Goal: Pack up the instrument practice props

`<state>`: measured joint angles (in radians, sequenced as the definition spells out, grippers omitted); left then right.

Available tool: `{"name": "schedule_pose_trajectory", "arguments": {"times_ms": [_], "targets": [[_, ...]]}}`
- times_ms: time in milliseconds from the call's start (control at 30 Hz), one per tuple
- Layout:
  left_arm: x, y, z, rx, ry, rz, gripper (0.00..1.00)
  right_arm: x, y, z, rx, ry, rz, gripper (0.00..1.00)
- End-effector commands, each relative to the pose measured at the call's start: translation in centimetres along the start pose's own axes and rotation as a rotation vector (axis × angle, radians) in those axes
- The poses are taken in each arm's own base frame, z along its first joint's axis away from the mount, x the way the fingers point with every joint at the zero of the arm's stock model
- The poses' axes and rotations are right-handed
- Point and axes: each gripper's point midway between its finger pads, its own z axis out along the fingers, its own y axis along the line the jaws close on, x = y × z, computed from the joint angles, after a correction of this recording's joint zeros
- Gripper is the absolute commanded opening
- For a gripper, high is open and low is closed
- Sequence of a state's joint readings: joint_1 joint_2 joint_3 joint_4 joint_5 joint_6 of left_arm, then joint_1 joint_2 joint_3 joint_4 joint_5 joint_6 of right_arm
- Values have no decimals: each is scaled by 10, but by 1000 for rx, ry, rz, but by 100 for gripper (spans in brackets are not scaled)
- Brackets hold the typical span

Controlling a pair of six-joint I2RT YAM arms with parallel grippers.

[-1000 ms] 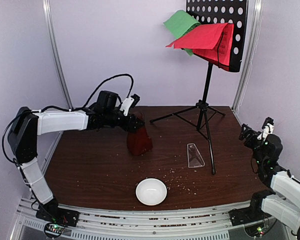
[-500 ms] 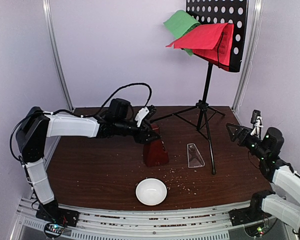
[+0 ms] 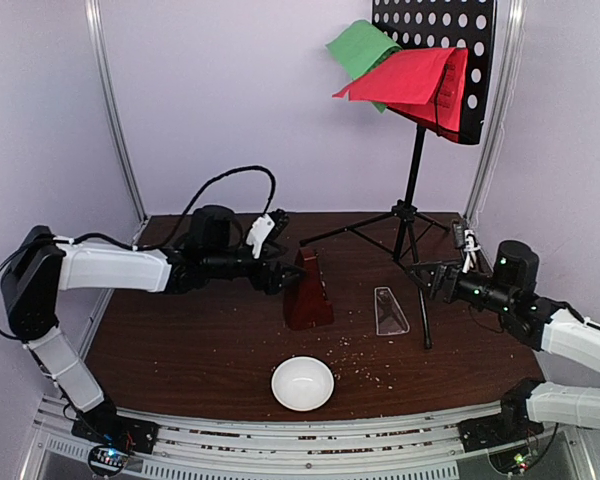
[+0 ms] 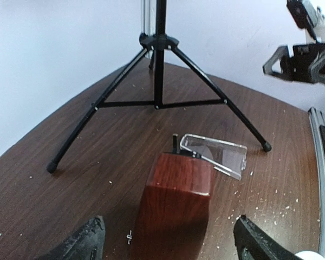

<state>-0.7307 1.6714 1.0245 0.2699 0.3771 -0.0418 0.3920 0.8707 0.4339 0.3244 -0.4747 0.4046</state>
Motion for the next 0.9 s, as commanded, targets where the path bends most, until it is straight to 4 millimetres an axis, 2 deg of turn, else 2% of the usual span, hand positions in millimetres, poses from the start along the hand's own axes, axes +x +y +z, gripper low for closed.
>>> {"name": "schedule_pose_trajectory", "arguments": {"times_ms": [0, 167, 333, 433, 567, 667, 867], "targets": [[-41, -4, -36, -60, -193, -110, 85, 9, 14, 16, 20, 48, 16, 92], [-10, -27, -39, -62, -102, -241, 78, 31, 6, 49, 103, 110, 101, 83], [20, -69, -34, -6, -14, -365, 68, 44, 8, 75, 77, 121, 164, 81], [32, -91, -27, 35, 12, -457, 66, 52, 4, 85, 92, 138, 184, 79], [50, -106, -18, 73, 28, -572, 64, 54, 3, 86, 90, 125, 214, 81], [59, -110, -4, 91, 49, -614, 64, 53, 0, 83, 109, 111, 214, 84], [60, -108, 25, 106, 35, -670, 59, 45, 4, 73, 97, 70, 203, 85]]}}
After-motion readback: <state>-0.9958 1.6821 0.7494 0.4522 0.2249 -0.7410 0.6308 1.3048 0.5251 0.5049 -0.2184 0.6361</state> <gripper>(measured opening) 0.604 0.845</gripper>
